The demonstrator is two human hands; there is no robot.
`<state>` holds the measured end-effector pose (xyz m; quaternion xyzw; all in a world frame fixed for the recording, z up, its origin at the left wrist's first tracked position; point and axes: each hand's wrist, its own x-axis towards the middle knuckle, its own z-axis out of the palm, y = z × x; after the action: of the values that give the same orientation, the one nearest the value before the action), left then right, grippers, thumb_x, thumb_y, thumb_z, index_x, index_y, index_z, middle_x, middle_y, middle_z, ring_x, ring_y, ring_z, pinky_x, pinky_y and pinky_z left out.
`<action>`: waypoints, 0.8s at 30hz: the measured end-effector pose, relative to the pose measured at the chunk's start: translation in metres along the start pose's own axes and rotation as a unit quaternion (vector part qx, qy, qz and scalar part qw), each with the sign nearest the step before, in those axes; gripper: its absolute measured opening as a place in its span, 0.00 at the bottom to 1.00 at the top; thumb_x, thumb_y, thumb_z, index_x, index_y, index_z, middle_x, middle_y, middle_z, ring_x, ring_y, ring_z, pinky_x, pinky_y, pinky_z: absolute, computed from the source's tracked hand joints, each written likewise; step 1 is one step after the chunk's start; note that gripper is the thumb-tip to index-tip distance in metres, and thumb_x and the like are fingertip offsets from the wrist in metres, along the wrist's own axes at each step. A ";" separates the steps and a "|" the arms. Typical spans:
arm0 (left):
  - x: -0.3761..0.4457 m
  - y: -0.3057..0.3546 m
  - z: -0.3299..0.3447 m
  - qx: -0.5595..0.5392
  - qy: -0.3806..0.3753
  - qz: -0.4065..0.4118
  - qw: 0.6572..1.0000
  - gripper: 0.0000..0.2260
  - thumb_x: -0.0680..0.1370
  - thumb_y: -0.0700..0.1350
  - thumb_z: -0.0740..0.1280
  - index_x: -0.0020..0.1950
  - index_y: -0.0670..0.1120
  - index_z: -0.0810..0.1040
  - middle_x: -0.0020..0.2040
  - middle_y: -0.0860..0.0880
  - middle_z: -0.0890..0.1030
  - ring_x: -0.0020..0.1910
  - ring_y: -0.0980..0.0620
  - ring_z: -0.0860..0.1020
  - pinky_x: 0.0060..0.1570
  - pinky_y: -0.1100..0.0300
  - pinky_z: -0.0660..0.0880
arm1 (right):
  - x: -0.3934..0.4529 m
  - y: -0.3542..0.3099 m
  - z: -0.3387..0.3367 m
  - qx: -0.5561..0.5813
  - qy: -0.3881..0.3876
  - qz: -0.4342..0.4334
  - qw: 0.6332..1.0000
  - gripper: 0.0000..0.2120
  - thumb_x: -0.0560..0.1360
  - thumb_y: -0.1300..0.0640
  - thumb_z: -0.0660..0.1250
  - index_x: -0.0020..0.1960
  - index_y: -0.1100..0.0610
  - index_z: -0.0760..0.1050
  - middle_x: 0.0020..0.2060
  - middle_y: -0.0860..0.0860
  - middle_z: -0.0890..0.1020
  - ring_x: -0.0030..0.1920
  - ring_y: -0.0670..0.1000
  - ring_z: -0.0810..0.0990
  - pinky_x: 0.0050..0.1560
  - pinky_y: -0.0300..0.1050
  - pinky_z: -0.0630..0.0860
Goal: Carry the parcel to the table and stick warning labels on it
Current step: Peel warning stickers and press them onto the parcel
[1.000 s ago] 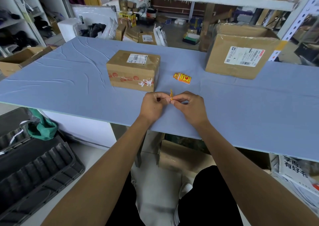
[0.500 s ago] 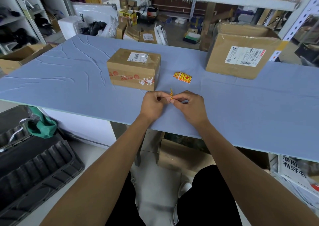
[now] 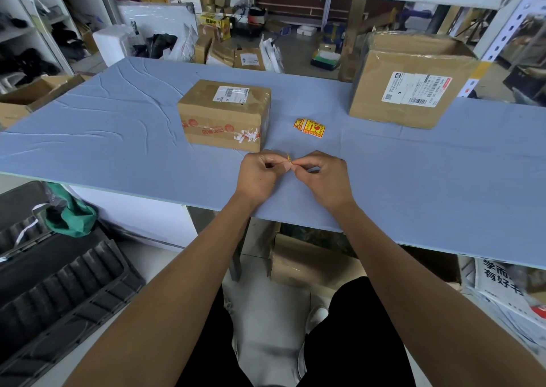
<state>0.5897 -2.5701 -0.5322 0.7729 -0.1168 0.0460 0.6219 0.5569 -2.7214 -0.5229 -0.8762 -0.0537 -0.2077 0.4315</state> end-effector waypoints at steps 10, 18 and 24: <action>0.000 0.000 0.000 0.024 -0.005 0.007 1.000 0.04 0.75 0.36 0.71 0.44 0.40 0.86 0.42 0.47 0.85 0.43 0.52 0.81 0.50 0.62 0.77 | 0.000 -0.004 -0.001 0.001 0.007 0.022 1.000 0.05 0.72 0.59 0.72 0.46 0.58 0.85 0.42 0.52 0.86 0.43 0.50 0.83 0.48 0.45 0.80; -0.001 0.007 0.002 0.081 0.008 -0.018 0.997 0.06 0.75 0.36 0.69 0.45 0.39 0.86 0.47 0.45 0.86 0.44 0.53 0.79 0.47 0.71 0.72 | 0.003 0.001 -0.021 0.060 0.051 0.149 0.986 0.05 0.73 0.60 0.69 0.45 0.58 0.85 0.38 0.48 0.84 0.40 0.46 0.81 0.53 0.45 0.79; -0.003 0.009 0.003 0.088 0.003 -0.028 0.996 0.05 0.76 0.39 0.69 0.46 0.40 0.86 0.46 0.46 0.85 0.44 0.54 0.79 0.45 0.69 0.72 | -0.003 0.015 -0.050 0.066 0.103 0.207 0.971 0.07 0.74 0.61 0.67 0.42 0.58 0.84 0.35 0.52 0.83 0.37 0.48 0.79 0.44 0.44 0.77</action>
<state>0.5843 -2.5741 -0.5249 0.8274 -0.0893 0.0410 0.5530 0.5423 -2.7697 -0.5084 -0.8117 0.1598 -0.1991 0.5253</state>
